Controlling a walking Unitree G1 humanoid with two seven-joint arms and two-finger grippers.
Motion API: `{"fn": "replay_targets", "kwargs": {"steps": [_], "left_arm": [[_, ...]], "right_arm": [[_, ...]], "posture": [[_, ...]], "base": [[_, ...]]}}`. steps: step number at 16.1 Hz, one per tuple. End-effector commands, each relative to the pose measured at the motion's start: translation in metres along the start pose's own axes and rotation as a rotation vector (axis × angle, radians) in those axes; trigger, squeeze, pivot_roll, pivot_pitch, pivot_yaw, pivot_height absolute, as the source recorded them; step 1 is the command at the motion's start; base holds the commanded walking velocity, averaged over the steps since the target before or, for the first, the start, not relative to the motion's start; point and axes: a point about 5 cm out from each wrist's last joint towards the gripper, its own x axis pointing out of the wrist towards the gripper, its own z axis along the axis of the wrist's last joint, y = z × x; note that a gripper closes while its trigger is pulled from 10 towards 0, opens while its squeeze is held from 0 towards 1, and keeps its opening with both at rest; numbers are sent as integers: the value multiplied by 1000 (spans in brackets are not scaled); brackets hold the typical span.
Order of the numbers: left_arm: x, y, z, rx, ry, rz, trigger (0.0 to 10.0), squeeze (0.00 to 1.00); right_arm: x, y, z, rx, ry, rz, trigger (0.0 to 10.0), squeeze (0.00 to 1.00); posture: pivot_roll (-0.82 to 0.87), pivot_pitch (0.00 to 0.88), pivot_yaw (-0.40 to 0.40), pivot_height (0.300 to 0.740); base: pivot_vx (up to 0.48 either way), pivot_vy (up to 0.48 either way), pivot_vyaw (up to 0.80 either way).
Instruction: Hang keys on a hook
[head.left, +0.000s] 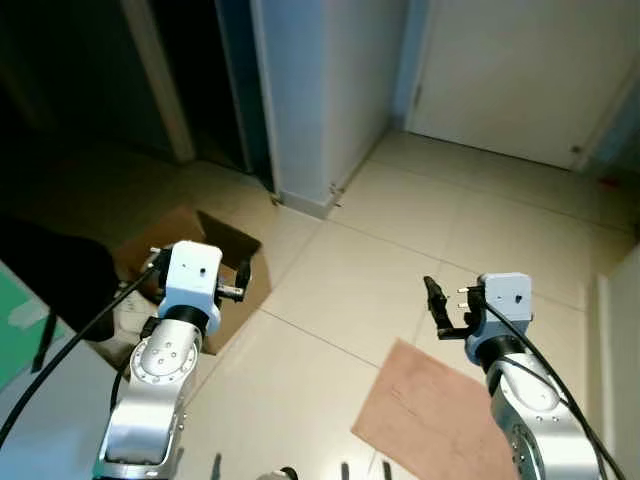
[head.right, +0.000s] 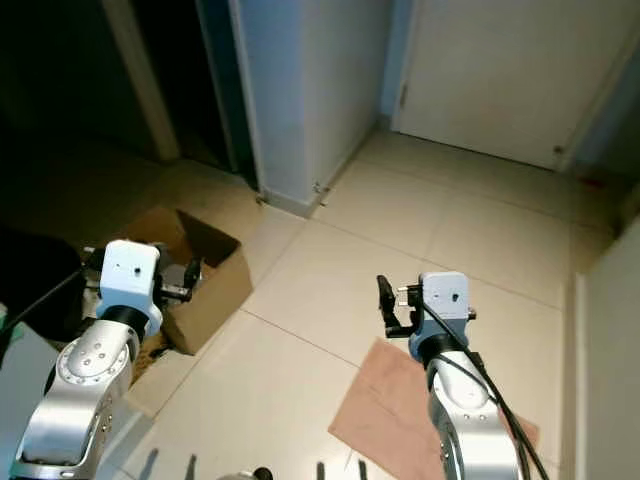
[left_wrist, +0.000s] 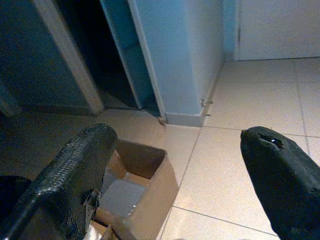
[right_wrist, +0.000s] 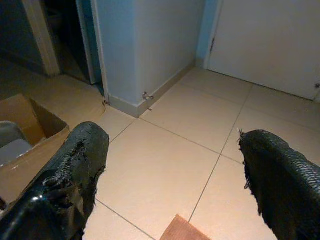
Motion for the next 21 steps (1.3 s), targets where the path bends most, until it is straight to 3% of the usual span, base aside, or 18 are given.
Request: {"fn": "replay_targets", "kwargs": {"steps": [1, 21], "left_arm": [[-1, 0, -3, 6, 15, 4, 10000, 0], [5, -1, 6, 32, -34, -33, 10000, 0]], "right_arm": [[2, 1, 2, 1, 4, 15, 10000, 1000], [0, 0, -2, 88, 23, -62, 10000, 1000]], "posture": [[-29, 0, -4, 740], [-41, 0, 39, 740]], "base": [[0, 0, 800], [0, 0, 800]]}}
